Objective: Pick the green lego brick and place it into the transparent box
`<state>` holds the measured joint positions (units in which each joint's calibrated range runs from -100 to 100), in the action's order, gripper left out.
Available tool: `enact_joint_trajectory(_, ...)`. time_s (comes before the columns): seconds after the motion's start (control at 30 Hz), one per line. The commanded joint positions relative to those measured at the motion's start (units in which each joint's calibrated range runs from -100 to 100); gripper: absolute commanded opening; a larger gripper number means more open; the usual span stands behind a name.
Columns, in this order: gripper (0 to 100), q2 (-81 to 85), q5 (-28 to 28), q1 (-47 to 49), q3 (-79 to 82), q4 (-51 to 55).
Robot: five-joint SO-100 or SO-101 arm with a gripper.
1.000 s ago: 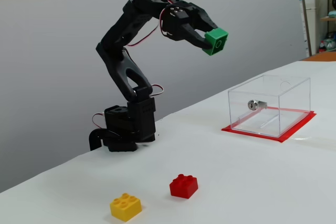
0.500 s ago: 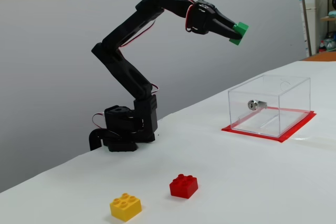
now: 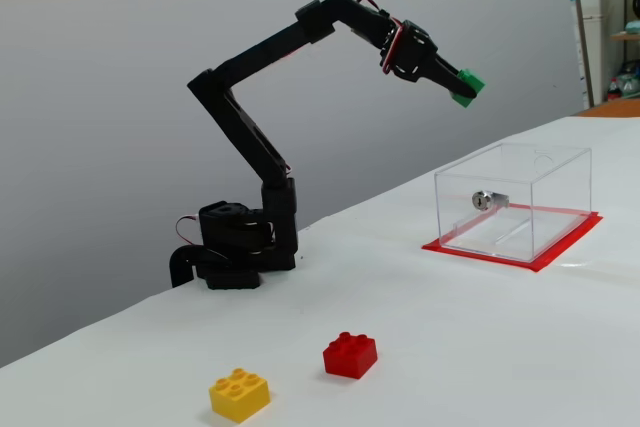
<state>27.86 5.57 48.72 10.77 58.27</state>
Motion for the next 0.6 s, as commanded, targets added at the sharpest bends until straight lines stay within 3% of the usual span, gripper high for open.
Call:
enact_joint_trajectory(0.0, 9, -2.7, 0.1, 2.2, -2.1, -0.7)
enact_joint_trajectory(0.57, 9, -26.2, 0.1, 6.0, -21.0, -2.6)
